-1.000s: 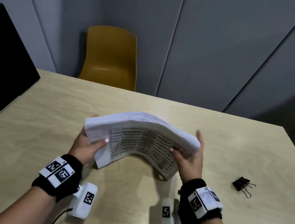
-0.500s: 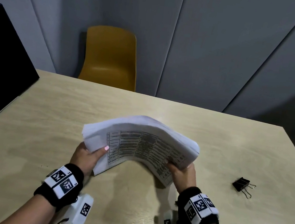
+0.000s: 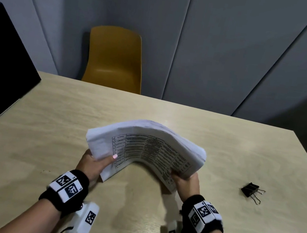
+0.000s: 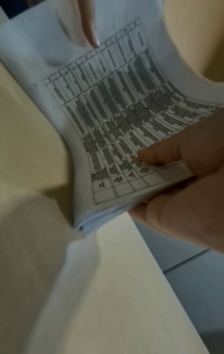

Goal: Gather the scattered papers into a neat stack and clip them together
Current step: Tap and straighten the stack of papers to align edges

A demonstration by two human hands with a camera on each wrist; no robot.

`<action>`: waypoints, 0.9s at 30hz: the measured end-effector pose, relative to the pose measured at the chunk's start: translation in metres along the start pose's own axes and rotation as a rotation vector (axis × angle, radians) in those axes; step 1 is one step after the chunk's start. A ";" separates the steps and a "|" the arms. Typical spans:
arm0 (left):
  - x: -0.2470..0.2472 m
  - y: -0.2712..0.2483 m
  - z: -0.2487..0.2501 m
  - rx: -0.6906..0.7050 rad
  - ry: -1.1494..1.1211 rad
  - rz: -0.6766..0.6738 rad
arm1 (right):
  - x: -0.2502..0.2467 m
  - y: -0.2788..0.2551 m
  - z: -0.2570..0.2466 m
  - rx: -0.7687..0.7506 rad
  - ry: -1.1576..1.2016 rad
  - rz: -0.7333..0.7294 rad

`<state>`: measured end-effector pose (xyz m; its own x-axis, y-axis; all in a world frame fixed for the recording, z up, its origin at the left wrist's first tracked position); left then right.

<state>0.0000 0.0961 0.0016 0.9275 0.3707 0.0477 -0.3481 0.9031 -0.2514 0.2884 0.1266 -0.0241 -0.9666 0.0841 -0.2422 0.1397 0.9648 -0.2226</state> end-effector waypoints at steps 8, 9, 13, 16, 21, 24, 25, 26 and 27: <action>-0.011 0.005 -0.002 0.004 -0.027 -0.011 | -0.016 0.002 -0.019 -0.054 0.113 0.006; -0.013 0.005 0.000 0.004 -0.053 -0.016 | -0.023 0.002 -0.027 -0.084 0.140 0.041; -0.004 0.000 -0.001 -0.031 -0.247 -0.107 | -0.046 -0.001 -0.046 -0.086 0.168 0.268; 0.007 -0.002 -0.010 -0.113 -0.467 -0.124 | -0.021 -0.005 -0.043 0.057 0.624 0.128; 0.031 -0.012 -0.024 -0.192 -0.574 -0.204 | 0.030 -0.011 -0.064 0.071 0.942 -0.254; 0.023 -0.010 -0.023 -0.186 -0.563 -0.181 | 0.021 -0.004 -0.067 -0.008 0.892 -0.217; 0.017 -0.007 -0.019 -0.186 -0.579 -0.179 | 0.014 -0.002 -0.068 -0.045 0.856 -0.214; 0.009 -0.002 -0.014 -0.165 -0.610 -0.204 | 0.007 0.000 -0.066 -0.077 0.782 -0.212; 0.001 0.004 -0.006 -0.128 -0.620 -0.237 | 0.000 0.002 -0.065 -0.098 0.698 -0.220</action>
<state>0.0002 0.0990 -0.0055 0.7140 0.2559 0.6517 -0.0905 0.9568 -0.2765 0.2747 0.1441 0.0366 -0.8864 -0.0063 0.4628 -0.0610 0.9928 -0.1035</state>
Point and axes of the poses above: each hand's wrist, its own y-axis towards the middle knuckle, its own x-axis out of the palm, z = x × y, the point moved 9 cm from there along y, towards the middle knuckle, and after that the axes turned 2 degrees about -z, right-handed, at the moved point
